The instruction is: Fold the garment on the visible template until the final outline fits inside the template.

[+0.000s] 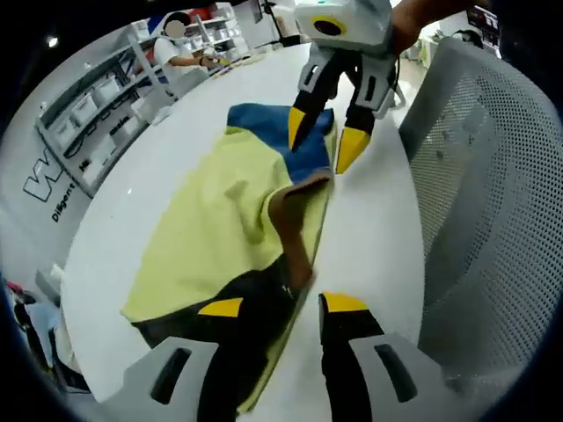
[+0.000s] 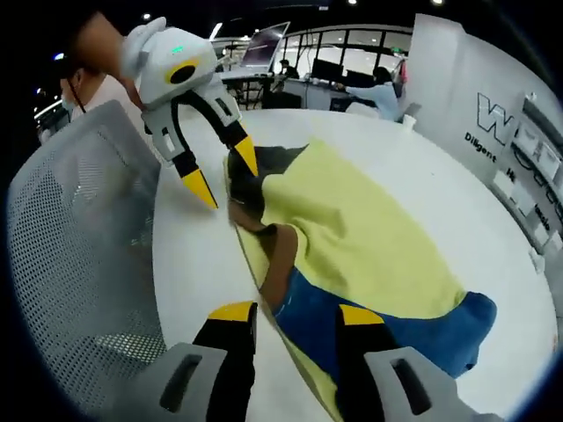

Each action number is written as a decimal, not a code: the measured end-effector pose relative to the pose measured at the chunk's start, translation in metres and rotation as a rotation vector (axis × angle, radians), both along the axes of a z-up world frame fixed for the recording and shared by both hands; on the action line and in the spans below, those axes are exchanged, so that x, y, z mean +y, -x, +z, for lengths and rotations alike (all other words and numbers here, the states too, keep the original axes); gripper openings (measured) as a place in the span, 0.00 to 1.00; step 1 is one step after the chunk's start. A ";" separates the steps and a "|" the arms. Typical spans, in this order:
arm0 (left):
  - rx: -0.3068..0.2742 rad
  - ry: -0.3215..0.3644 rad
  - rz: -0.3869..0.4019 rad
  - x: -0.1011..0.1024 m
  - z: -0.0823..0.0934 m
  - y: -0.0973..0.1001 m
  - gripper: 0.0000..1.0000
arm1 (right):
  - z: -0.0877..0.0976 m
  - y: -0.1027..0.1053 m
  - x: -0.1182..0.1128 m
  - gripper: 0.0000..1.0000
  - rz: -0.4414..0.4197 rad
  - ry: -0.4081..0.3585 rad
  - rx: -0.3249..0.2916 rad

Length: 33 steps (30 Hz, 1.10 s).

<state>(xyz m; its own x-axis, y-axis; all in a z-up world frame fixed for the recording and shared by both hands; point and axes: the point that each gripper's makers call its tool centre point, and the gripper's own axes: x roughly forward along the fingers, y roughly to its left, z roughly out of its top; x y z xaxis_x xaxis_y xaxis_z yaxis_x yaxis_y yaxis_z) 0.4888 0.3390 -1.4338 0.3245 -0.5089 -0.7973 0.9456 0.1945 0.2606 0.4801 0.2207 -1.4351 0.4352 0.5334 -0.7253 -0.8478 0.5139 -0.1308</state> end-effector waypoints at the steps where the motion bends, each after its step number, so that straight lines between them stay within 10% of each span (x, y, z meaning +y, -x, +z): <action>1: 0.002 -0.005 -0.001 0.000 -0.001 0.000 0.31 | -0.001 0.000 0.001 0.28 0.009 0.007 -0.003; 11: 0.058 -0.008 0.061 0.005 -0.009 -0.005 0.12 | -0.008 0.004 0.003 0.00 0.009 0.018 0.044; 18: 0.145 0.032 0.138 0.010 -0.005 0.004 0.02 | -0.007 0.010 0.000 0.00 -0.038 -0.021 0.113; 27: -0.029 0.042 -0.038 -0.008 0.008 0.008 0.31 | -0.003 0.007 -0.001 0.00 -0.039 -0.024 0.095; 33: -0.068 0.014 -0.128 -0.020 0.008 0.018 0.20 | -0.004 0.008 0.001 0.00 -0.037 -0.017 0.084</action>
